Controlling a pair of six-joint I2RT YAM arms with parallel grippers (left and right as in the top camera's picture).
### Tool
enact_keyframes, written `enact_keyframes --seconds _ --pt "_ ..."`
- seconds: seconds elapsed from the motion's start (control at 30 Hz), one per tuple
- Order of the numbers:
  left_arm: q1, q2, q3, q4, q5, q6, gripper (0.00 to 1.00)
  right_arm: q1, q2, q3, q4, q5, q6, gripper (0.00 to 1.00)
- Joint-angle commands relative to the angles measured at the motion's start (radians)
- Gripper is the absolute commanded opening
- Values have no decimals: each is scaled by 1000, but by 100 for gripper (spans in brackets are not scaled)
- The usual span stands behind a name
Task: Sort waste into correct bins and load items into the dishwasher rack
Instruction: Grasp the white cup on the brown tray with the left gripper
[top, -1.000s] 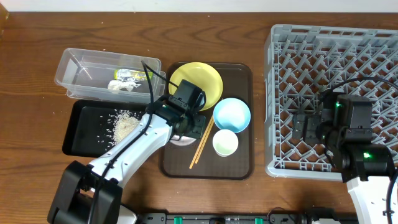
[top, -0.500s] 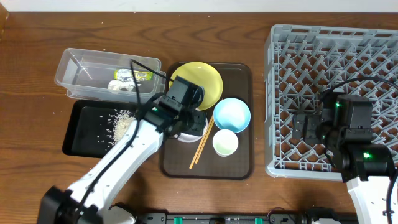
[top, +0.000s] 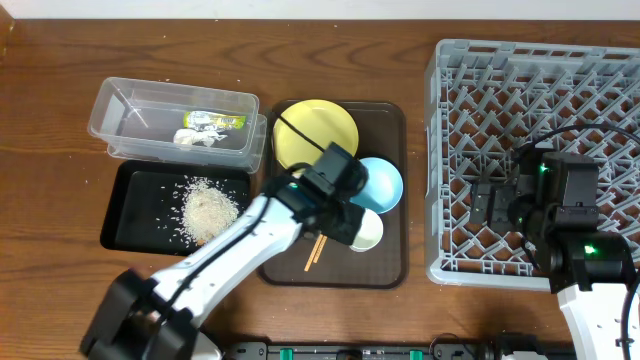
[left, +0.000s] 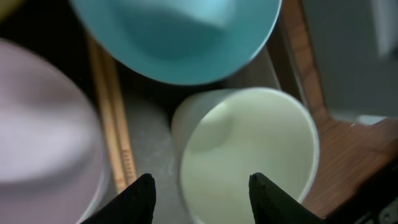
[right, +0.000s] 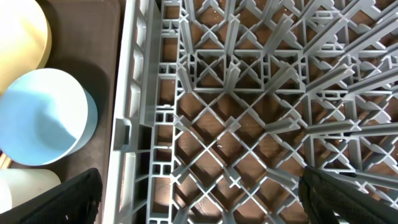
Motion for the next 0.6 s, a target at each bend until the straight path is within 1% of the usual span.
enact_keyframes --seconds 0.0,0.03,0.07,0.13,0.17,0.2,0.3,0.47,0.57 --pt "-25 70 -3 -3 11 2 50 10 -3 21 -4 2 13 99" --pt "-25 86 -3 -2 12 1 45 10 -3 21 -5 2 13 99" --pt "-24 112 -3 2 12 1 30 10 -3 21 -7 2 13 99" --pt "-21 115 -3 1 12 1 19 10 -3 21 -9 2 13 99" --pt "-22 113 -2 2 11 1 19 10 -3 21 -10 2 13 99" --pt "-21 108 -1 1 11 2 13 10 -3 21 -10 2 13 99" --pt "-6 80 2 0 11 1 6 10 -3 21 -9 3 13 99" --pt "60 -14 20 -34 12 -3 6 10 -4 21 19 8 13 99" --pt "130 -97 22 -25 13 -46 6 10 -4 21 69 47 14 99"
